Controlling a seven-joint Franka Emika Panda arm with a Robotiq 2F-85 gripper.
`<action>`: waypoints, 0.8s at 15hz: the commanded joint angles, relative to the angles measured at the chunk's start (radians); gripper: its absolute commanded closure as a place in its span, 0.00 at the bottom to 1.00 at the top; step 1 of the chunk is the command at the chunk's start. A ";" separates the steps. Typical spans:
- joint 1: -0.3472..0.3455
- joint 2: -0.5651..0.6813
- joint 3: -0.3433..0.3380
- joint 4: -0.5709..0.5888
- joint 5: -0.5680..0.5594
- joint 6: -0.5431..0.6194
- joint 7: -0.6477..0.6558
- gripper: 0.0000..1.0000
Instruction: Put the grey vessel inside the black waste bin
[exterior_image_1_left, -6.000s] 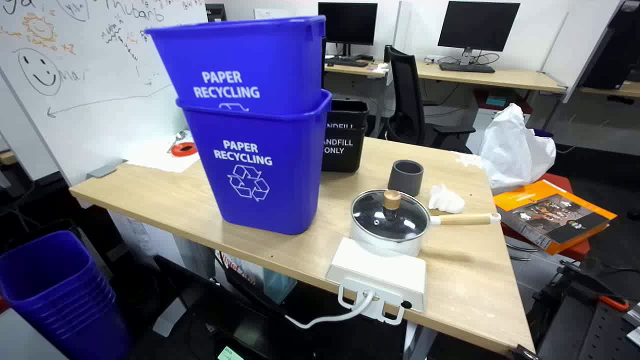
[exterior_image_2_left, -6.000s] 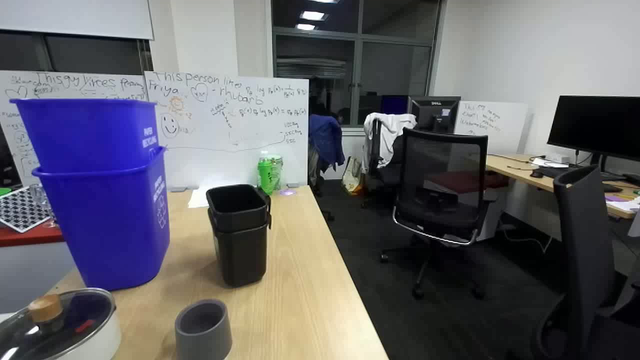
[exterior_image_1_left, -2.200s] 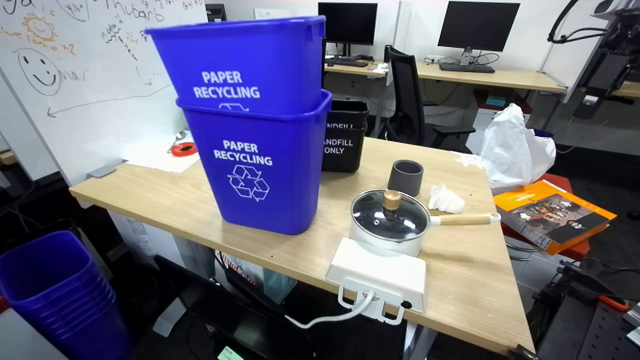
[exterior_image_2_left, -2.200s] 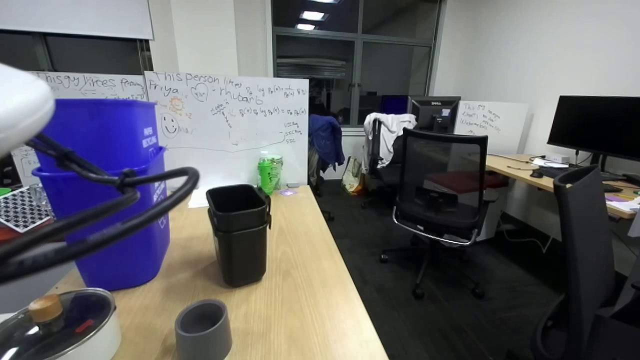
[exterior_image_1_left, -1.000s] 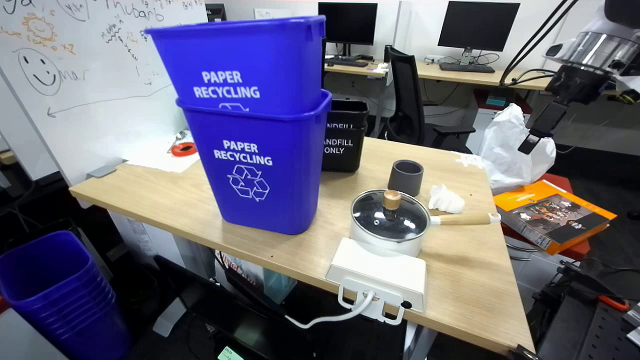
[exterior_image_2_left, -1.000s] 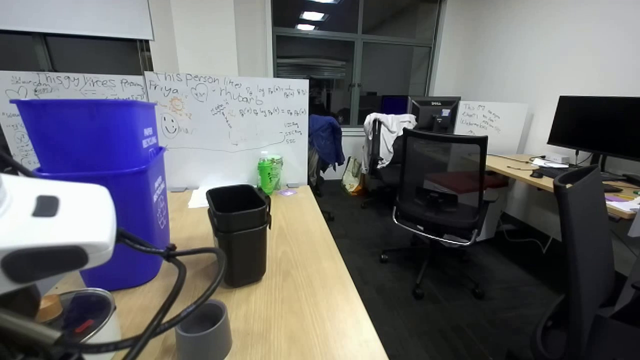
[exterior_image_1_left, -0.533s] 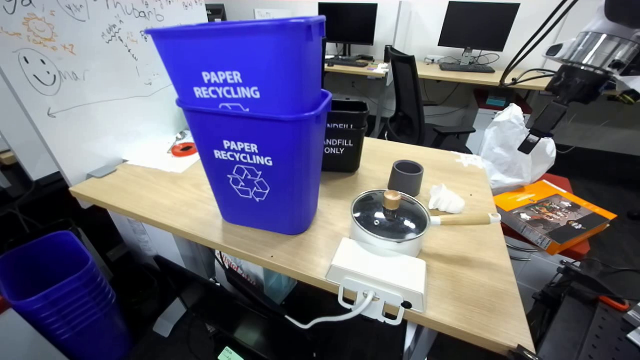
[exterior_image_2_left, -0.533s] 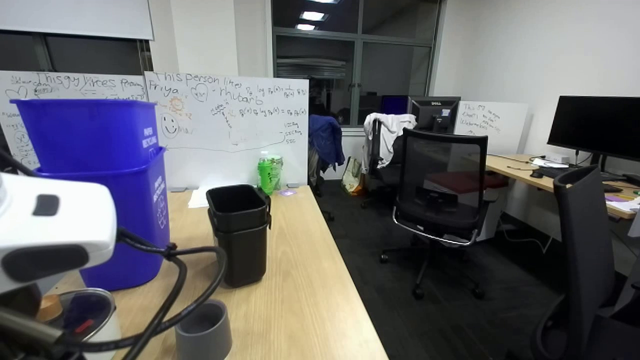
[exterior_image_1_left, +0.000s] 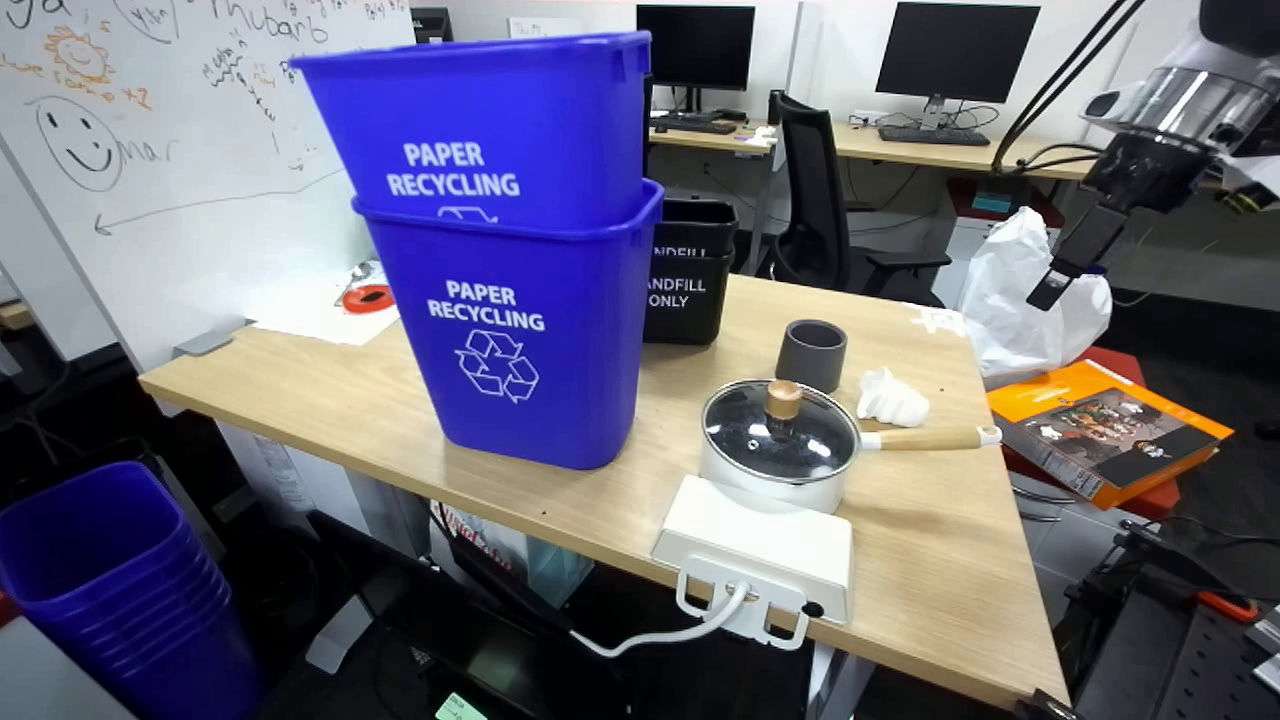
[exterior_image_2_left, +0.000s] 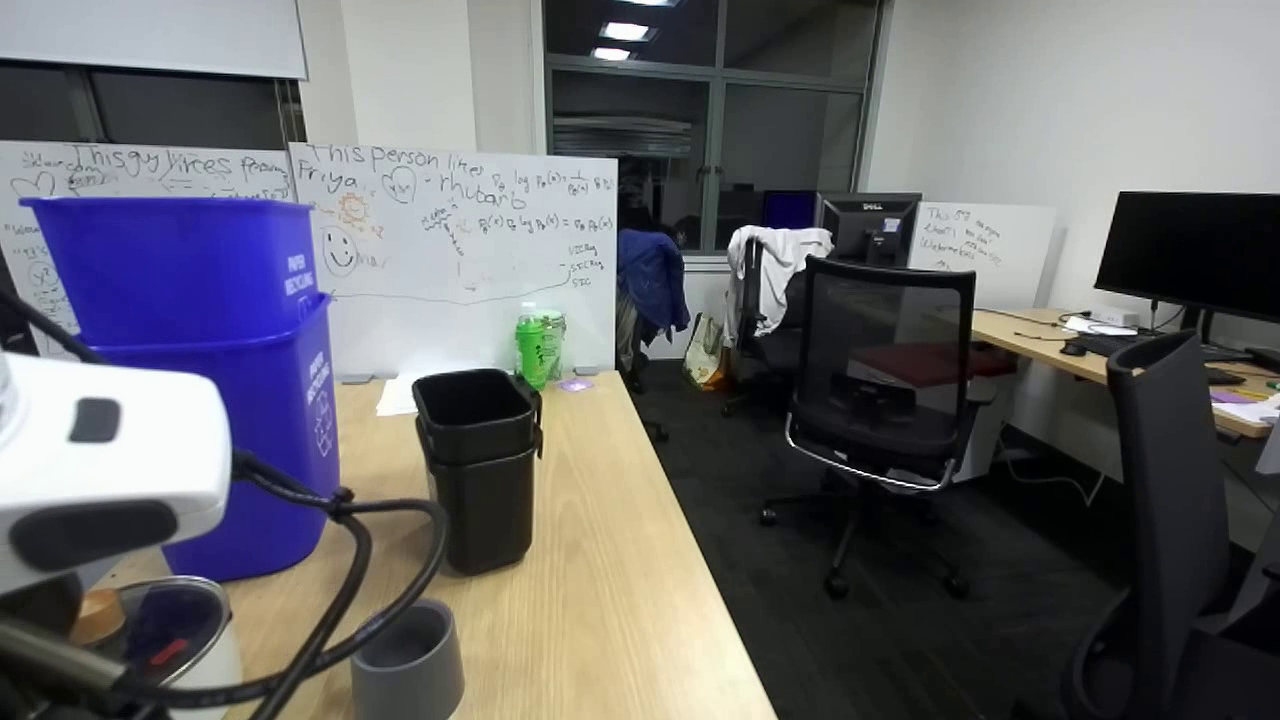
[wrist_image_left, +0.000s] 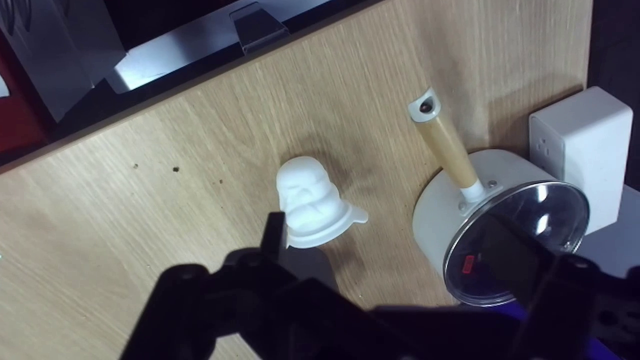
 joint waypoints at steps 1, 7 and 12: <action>0.025 0.071 0.003 0.009 0.105 0.061 -0.103 0.00; 0.059 0.216 0.025 0.030 0.351 0.168 -0.325 0.00; 0.117 0.330 0.000 0.080 0.531 0.208 -0.502 0.00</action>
